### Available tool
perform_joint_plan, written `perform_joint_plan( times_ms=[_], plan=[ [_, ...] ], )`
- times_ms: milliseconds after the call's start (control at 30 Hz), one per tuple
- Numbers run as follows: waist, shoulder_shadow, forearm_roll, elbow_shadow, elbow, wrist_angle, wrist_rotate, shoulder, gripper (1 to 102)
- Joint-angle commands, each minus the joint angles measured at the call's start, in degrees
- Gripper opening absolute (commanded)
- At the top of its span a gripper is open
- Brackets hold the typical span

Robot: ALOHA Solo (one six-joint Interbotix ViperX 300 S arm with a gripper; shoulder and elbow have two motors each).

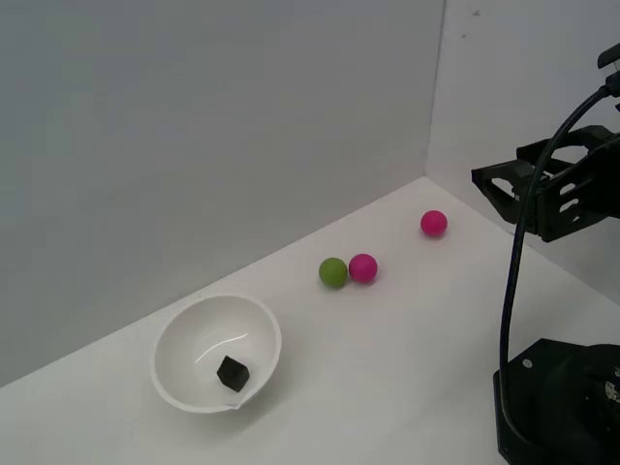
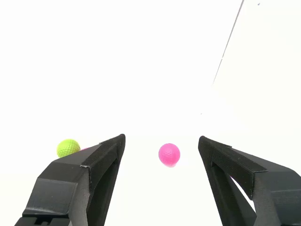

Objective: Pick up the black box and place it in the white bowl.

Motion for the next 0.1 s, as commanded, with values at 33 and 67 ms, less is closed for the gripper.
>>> perform_joint_plan(
  times_ms=[33, 67],
  plan=[
    [0.3, -0.3, -0.4, -0.4, -0.2, 0.2, -0.2, -0.3, 84],
    [0.3, -0.2, -0.4, -0.4, -0.2, 0.1, -0.2, -0.3, 84]
  ],
)
